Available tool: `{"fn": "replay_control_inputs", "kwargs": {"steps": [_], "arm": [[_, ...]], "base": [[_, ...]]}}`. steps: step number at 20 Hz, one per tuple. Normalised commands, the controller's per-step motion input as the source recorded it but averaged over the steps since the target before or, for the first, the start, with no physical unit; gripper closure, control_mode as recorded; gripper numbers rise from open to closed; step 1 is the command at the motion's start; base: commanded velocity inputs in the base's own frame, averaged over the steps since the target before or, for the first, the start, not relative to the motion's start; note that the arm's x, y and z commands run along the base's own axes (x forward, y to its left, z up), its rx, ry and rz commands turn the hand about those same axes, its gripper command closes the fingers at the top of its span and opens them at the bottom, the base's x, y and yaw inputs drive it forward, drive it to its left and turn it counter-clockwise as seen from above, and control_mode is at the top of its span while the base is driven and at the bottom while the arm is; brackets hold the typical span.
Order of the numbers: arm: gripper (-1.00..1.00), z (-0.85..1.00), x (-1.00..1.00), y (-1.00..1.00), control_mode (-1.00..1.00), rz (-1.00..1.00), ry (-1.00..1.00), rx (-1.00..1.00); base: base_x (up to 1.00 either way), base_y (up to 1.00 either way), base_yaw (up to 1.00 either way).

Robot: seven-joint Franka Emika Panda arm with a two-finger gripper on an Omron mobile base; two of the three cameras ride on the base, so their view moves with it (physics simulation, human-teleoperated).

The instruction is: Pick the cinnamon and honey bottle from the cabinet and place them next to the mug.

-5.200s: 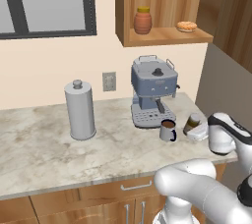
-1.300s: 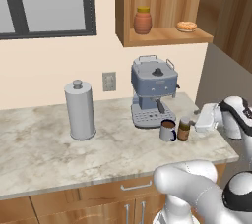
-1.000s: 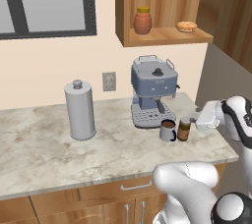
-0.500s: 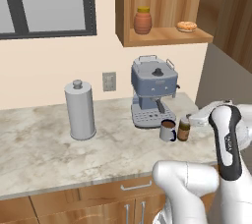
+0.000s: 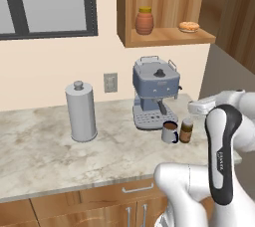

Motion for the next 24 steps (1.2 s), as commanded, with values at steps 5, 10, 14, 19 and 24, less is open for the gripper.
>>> {"fn": "replay_control_inputs", "kwargs": {"steps": [5,10,14,19,24], "arm": [[-1.00,1.00,-0.46,0.03,-1.00,-0.11,0.08,0.00],[-1.00,0.83,-0.07,0.07,-1.00,-0.07,0.07,0.00],[-1.00,0.87,0.01,0.09,-1.00,-0.03,0.08,0.00],[-1.00,0.76,0.19,0.00,-1.00,-0.01,0.06,0.00],[-1.00,0.11,0.63,0.00,-1.00,0.00,0.00,0.00]], "base": [[0.00,0.00,0.00],[0.00,0.00,0.00],[0.00,0.00,0.00],[0.00,0.00,0.00],[0.00,0.00,0.00]]}}
